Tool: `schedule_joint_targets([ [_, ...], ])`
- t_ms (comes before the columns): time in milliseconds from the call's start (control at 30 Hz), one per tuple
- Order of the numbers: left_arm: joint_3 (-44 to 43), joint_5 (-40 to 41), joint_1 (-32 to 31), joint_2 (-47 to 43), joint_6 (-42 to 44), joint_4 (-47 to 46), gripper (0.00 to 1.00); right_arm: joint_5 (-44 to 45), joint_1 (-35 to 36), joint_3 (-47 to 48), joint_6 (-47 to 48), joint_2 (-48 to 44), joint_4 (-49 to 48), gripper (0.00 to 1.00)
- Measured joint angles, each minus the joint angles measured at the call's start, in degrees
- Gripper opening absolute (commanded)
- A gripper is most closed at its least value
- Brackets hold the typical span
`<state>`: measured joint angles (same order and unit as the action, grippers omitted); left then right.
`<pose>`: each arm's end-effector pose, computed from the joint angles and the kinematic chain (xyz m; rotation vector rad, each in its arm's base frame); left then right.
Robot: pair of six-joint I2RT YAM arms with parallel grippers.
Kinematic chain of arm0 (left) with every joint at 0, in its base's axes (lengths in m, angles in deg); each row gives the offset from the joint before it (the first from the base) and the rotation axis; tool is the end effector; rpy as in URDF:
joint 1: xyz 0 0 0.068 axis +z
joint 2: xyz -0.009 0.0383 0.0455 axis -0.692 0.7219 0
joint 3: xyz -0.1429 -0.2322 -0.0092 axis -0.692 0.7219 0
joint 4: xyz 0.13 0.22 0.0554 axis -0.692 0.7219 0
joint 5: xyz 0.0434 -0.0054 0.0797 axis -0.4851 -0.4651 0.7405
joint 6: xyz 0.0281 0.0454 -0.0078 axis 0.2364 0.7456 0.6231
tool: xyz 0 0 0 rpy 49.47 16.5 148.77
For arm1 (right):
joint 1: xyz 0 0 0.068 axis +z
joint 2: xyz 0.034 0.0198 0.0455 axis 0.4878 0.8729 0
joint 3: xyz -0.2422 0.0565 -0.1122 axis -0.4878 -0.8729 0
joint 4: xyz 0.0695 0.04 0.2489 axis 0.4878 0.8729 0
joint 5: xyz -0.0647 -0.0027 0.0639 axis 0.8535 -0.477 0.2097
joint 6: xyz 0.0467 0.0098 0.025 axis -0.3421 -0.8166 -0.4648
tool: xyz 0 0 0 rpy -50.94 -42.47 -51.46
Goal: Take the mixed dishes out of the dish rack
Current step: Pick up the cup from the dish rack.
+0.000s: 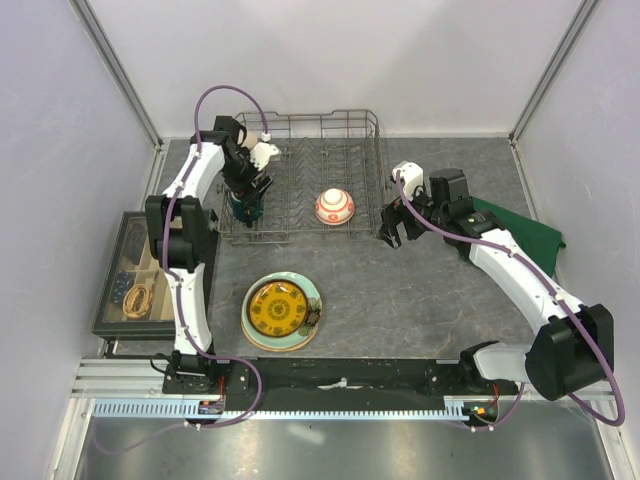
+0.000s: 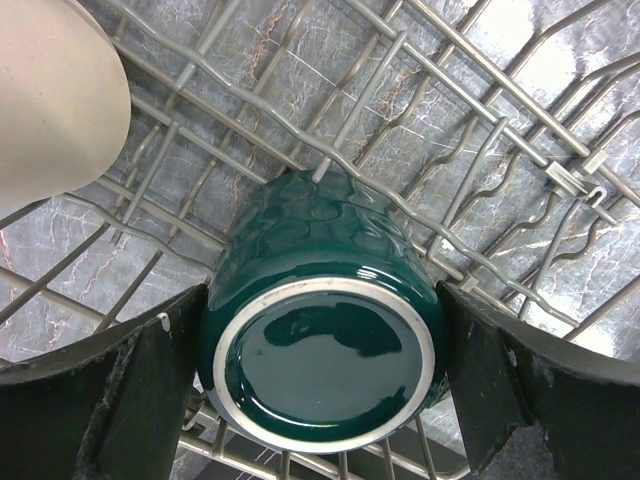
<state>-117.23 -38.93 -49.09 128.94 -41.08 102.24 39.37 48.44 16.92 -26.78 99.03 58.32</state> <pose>0.4618 -0.0532 0.2262 1.2507 2.4307 -0.2263 0.2627 0.1059 0.2943 -0.7516 2.1027 0.5295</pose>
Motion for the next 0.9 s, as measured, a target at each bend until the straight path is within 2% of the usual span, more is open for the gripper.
schedule_joint_targets([
  [300,-0.3,0.7,-0.3,0.3,0.0,0.0,0.86,0.0,-0.2,-0.1,0.0,0.0,-0.2,0.94],
  [667,-0.3,1.1,-0.6,0.3,0.0,-0.1,0.53,0.0,-0.7,-0.1,0.0,0.0,-0.3,0.94],
  [700,-0.3,1.2,-0.6,0.3,0.0,-0.1,0.46,0.0,-0.7,-0.1,0.0,0.0,-0.3,0.94],
  [767,-0.3,1.4,-0.6,0.3,0.0,-0.1,0.38,0.0,-0.8,-0.1,0.0,0.0,-0.3,0.94],
  [800,-0.3,1.4,-0.6,0.3,0.0,-0.1,0.29,0.0,-0.8,-0.1,0.0,0.0,-0.3,0.94],
  [867,-0.3,1.4,-0.6,0.3,-0.1,-0.1,0.19,-0.1,-0.8,-0.1,0.0,0.0,-0.3,0.94],
  [900,-0.3,1.4,-0.6,0.3,-0.1,-0.1,0.10,-0.2,-0.8,-0.1,0.0,0.0,-0.3,0.94],
])
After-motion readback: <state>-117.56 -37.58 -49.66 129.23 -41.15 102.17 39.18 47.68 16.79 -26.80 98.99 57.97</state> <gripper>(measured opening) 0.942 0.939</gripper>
